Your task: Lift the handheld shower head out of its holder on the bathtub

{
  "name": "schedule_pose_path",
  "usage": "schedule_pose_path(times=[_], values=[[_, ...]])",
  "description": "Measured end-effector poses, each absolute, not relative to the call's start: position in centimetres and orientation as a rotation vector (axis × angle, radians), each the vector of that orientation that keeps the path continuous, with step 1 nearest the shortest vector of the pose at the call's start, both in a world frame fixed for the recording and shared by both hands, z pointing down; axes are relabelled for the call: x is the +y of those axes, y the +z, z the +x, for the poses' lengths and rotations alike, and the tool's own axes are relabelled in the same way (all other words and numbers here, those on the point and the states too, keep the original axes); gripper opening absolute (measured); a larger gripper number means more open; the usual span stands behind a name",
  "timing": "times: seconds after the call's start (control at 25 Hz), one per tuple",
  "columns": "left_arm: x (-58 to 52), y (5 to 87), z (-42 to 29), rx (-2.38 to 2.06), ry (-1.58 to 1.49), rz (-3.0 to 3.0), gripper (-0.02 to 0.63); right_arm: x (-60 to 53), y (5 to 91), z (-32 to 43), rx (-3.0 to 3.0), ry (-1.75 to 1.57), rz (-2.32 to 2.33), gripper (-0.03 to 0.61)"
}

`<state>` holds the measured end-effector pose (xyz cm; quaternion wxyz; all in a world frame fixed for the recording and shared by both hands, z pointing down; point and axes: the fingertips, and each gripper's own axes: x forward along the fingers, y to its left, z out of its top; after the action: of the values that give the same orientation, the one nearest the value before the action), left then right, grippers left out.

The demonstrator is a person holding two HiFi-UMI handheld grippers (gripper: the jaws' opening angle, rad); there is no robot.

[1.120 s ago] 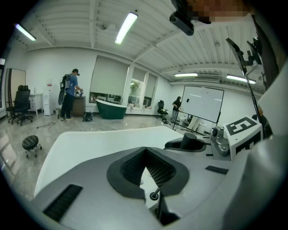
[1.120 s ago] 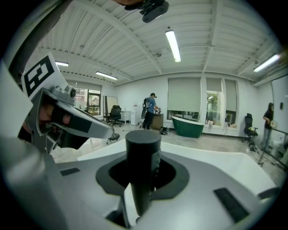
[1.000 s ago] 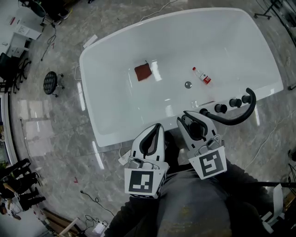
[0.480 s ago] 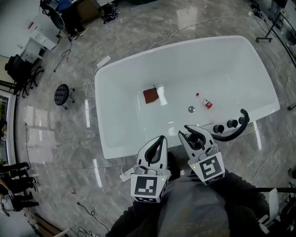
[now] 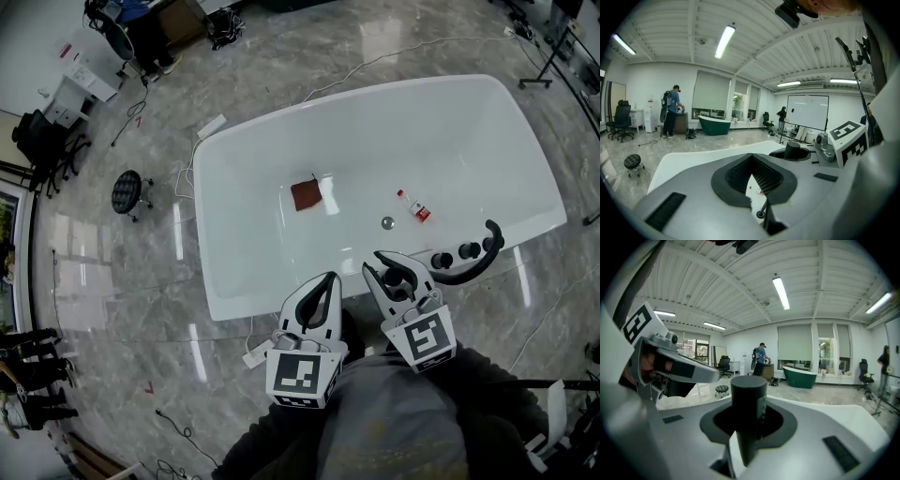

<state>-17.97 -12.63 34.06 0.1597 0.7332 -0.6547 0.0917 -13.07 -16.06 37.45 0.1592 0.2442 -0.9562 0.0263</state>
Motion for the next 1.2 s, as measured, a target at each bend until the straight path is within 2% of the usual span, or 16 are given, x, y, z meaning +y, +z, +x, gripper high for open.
schedule_pose_path(times=[0.52, 1.2], values=[[-12.6, 31.9, -17.7, -1.888, 0.233, 2.149, 0.003, -15.8, 35.1, -13.4, -2.774, 0.039, 0.711, 0.092], [-13.8, 24.6, -16.8, -1.999, 0.109, 2.280, 0.003, -16.8, 25.3, -12.6, -2.965, -0.106, 0.777, 0.092]])
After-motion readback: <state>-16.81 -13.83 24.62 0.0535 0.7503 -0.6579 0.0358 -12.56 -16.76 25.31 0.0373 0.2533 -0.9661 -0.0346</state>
